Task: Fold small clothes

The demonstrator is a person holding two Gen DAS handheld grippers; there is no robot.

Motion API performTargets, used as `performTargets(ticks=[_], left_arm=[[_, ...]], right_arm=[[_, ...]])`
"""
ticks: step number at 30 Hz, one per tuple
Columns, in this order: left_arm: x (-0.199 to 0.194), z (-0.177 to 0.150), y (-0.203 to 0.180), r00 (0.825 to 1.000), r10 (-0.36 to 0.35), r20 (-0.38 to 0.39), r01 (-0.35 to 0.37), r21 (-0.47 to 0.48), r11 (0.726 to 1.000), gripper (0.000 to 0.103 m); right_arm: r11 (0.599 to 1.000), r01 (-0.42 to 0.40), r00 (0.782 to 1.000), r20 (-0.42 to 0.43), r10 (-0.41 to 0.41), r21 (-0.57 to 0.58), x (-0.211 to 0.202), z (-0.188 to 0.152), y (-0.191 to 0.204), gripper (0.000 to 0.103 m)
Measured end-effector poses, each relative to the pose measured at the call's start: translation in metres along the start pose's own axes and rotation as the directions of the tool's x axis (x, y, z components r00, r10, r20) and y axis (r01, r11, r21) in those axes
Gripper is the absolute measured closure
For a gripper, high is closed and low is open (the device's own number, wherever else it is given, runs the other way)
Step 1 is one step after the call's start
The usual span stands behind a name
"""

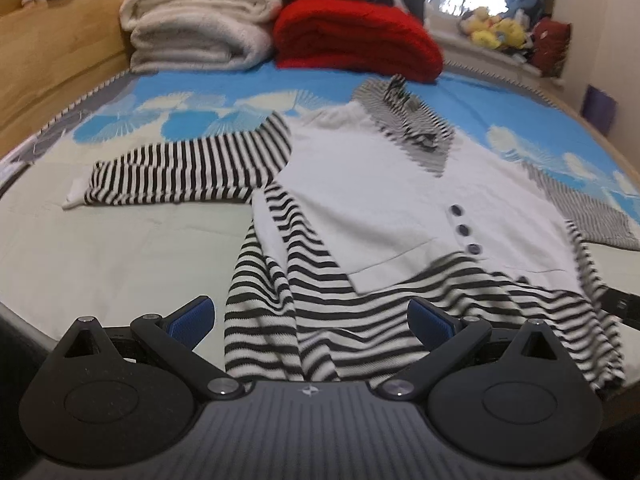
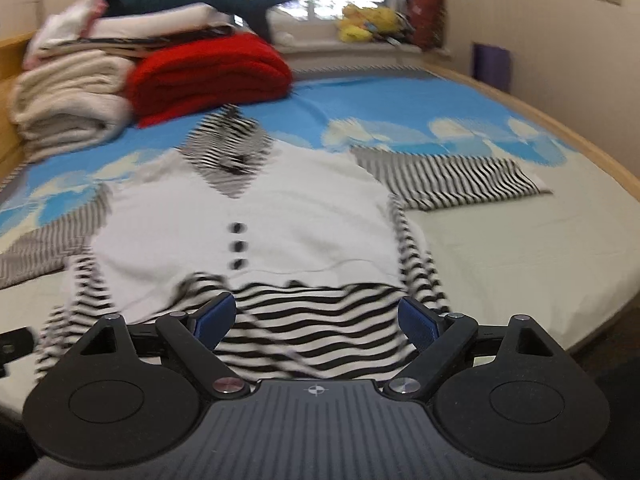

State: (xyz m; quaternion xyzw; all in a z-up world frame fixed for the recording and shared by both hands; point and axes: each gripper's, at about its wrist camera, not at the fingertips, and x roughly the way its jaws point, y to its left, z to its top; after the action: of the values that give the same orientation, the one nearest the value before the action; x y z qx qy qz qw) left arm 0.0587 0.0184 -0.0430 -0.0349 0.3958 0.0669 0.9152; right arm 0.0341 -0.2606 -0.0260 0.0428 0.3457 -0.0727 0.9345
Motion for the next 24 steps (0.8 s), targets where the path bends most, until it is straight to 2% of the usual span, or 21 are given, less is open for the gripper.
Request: performTargets(ticks=[3,6,10,14,16,18,21,23,24], left_arm=[[0.032,0.005,0.004,0.997,0.057,-0.044,-0.057,-0.007,0.998,0.0],[0.061,0.001,0.009,0.991,0.091,-0.094,-0.092,-0.008,0.996,0.0],[0.087,-0.012,0.016,0.983,0.065,-0.171,-0.064,0.012,0.998,0.001],[0.095,-0.021,0.025,0.973,0.069,-0.22,-0.07,0.002,0.998,0.004],[0.099,-0.023,0.029,0.968,0.083,-0.236,-0.085,0.003,0.996,0.005],[0.101,-0.025,0.034,0.966,0.063,-0.251,-0.068,-0.013,0.998,0.009],[0.099,-0.026,0.035,0.97,0.03,-0.241,-0.036,-0.017,0.999,0.021],[0.096,-0.025,0.032,0.973,0.002,-0.229,-0.005,-0.012,1.0,0.042],[0.095,-0.024,0.032,0.974,-0.013,-0.226,0.01,-0.015,1.0,0.046]], right_arm=[[0.998,0.068,0.996,-0.054,-0.067,0.018,0.028,0.005,-0.012,0.014],[0.99,0.139,0.983,-0.121,-0.135,0.026,0.056,0.006,-0.022,0.015],[0.971,0.233,0.957,-0.185,-0.221,0.044,0.086,0.0,-0.037,0.015],[0.958,0.278,0.933,-0.257,-0.251,0.073,0.101,-0.009,-0.05,0.019],[0.954,0.286,0.921,-0.3,-0.248,0.092,0.105,-0.015,-0.054,0.026],[0.948,0.294,0.913,-0.33,-0.242,0.118,0.107,-0.018,-0.058,0.046],[0.942,0.288,0.911,-0.351,-0.214,0.172,0.107,-0.022,-0.065,0.064],[0.944,0.274,0.917,-0.345,-0.199,0.184,0.105,-0.021,-0.066,0.072],[0.946,0.265,0.92,-0.341,-0.191,0.185,0.104,-0.021,-0.065,0.077]])
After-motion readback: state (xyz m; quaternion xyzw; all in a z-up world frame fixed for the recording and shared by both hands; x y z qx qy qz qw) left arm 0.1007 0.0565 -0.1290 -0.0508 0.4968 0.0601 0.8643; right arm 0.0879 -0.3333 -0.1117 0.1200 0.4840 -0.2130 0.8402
